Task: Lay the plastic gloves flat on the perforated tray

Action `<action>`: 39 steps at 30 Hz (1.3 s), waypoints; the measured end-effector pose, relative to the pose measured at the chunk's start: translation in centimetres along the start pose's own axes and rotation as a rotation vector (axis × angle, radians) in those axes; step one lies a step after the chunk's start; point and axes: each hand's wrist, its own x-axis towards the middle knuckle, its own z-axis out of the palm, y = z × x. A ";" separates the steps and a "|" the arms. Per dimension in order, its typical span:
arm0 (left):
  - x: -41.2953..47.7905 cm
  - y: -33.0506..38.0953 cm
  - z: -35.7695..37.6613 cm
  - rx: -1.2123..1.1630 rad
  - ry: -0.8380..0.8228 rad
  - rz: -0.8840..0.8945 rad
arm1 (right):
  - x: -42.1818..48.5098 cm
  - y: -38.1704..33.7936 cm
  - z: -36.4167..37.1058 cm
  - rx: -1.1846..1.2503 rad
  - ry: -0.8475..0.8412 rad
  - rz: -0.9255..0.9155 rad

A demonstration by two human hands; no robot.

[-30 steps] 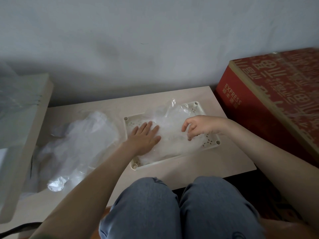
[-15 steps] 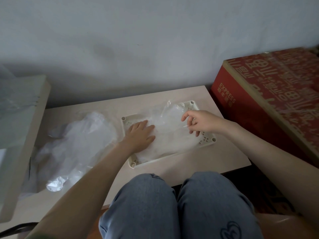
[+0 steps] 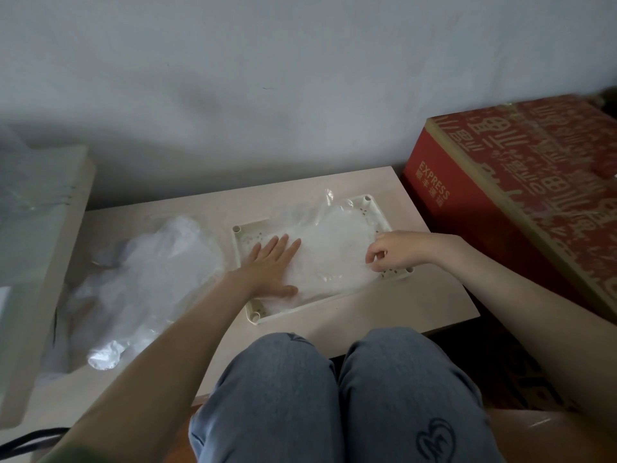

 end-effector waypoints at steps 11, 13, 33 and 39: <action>0.0 0.5 -0.2 -0.030 -0.040 0.009 | 2.7 -0.6 2.1 -0.029 0.134 -0.033; 0.0 0.5 -0.2 -0.028 -0.052 0.009 | 3.3 -0.8 2.7 -0.068 0.145 -0.045; 0.2 0.3 -0.5 0.020 -0.089 0.027 | 2.9 -1.2 0.9 0.747 0.160 -0.200; 0.5 0.1 -0.1 0.052 -0.088 0.027 | 3.1 -1.1 0.7 0.844 0.123 -0.185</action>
